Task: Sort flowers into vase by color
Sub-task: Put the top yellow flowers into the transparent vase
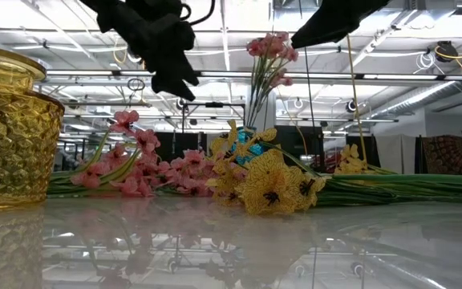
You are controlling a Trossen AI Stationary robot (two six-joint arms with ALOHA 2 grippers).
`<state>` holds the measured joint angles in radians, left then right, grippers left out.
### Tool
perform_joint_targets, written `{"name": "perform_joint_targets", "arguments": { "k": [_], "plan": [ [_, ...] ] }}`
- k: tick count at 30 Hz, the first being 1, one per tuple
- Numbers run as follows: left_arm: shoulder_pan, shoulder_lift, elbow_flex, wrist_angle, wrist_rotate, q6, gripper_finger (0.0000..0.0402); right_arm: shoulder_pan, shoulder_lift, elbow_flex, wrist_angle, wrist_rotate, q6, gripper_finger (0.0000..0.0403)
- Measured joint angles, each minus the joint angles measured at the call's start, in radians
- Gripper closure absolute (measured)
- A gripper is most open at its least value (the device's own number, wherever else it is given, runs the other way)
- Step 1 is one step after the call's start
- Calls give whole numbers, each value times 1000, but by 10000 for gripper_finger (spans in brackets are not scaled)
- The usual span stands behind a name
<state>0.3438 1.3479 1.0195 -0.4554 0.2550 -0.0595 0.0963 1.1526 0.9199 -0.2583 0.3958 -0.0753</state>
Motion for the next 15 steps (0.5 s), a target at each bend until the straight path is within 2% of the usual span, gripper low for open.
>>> {"name": "perform_joint_targets", "arguments": {
  "k": [7,10,15],
  "plan": [
    [-120,1,-112,1,-40,8,121,-30,0,0,0,-1,-34,193],
    [-140,1,-152,24,-71,4,121,-54,0,0,1,0,-66,193],
    [-172,1,-222,103,-83,78,121,-92,0,0,1,-3,-85,193]
  ]
}}
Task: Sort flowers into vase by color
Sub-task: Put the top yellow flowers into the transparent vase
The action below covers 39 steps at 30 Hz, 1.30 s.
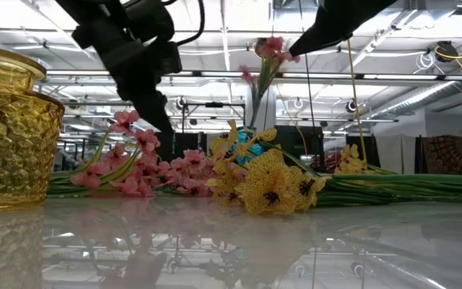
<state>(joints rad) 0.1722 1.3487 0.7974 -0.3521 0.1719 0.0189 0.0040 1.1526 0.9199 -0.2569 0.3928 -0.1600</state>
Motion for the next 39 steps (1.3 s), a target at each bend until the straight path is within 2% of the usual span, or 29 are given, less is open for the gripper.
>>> {"name": "perform_joint_targets", "arguments": {
  "k": [4,9,12,20,27,35,39],
  "plan": [
    [-32,0,-33,36,-15,75,121,-5,0,0,0,-5,3,193],
    [-39,0,-35,23,-234,46,121,-5,0,0,-1,-7,8,193],
    [-19,0,-35,3,-287,33,121,-5,0,0,-1,-6,33,193],
    [73,47,-36,38,-201,98,137,-1,0,0,-15,-6,63,193],
    [140,126,-36,38,-103,121,186,-1,0,0,-80,-6,69,193],
    [143,154,-36,47,-84,142,249,-3,0,0,-85,-6,21,193],
    [144,154,-36,48,-81,154,291,-3,0,0,-17,-1,-33,193]
  ]
}}
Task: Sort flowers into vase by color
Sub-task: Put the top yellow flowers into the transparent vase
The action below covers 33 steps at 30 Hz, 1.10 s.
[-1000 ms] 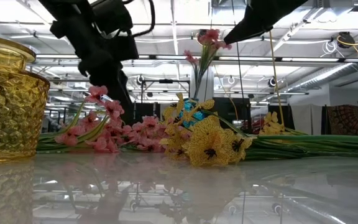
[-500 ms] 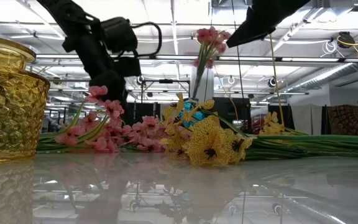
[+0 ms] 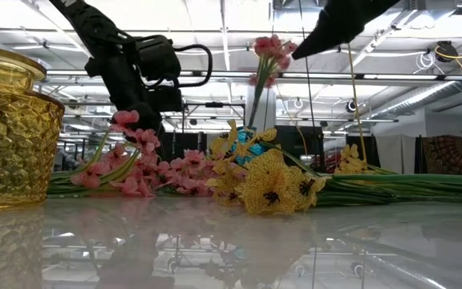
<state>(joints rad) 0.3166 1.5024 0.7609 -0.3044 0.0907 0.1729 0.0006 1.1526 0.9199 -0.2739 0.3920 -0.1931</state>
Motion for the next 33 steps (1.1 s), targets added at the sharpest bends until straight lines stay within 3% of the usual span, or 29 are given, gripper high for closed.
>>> {"name": "perform_joint_targets", "arguments": {
  "k": [12,21,33],
  "plan": [
    [3,18,0,7,15,-15,395,0,0,0,98,0,-122,193],
    [1,-10,0,-1,15,-66,396,0,0,0,26,0,-130,193],
    [-5,-174,0,-28,7,-89,396,0,0,0,-117,0,-26,193]
  ]
}}
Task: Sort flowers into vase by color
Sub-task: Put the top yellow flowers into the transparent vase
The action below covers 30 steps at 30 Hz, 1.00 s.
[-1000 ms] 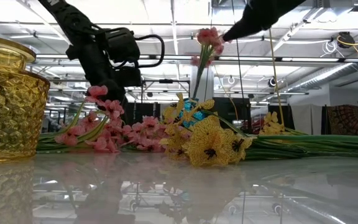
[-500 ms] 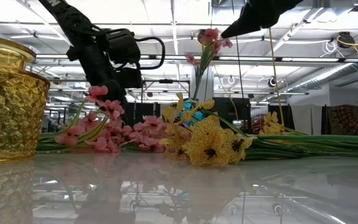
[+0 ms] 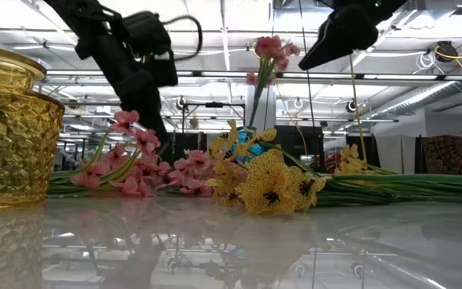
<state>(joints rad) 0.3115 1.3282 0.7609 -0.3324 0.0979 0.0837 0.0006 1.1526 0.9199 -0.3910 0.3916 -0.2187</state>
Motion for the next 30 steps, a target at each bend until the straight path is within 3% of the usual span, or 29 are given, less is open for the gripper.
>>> {"name": "perform_joint_targets", "arguments": {
  "k": [11,15,26,30],
  "plan": [
    [-39,-260,0,13,3,4,396,2,0,0,-33,-4,199,193],
    [-72,-303,0,6,3,-15,396,9,0,0,-79,-5,291,193],
    [-103,-156,-56,121,-68,-246,393,102,6,0,-161,-5,392,193],
    [-105,-56,-57,163,-131,-343,354,113,5,0,-161,-5,391,193]
  ]
}}
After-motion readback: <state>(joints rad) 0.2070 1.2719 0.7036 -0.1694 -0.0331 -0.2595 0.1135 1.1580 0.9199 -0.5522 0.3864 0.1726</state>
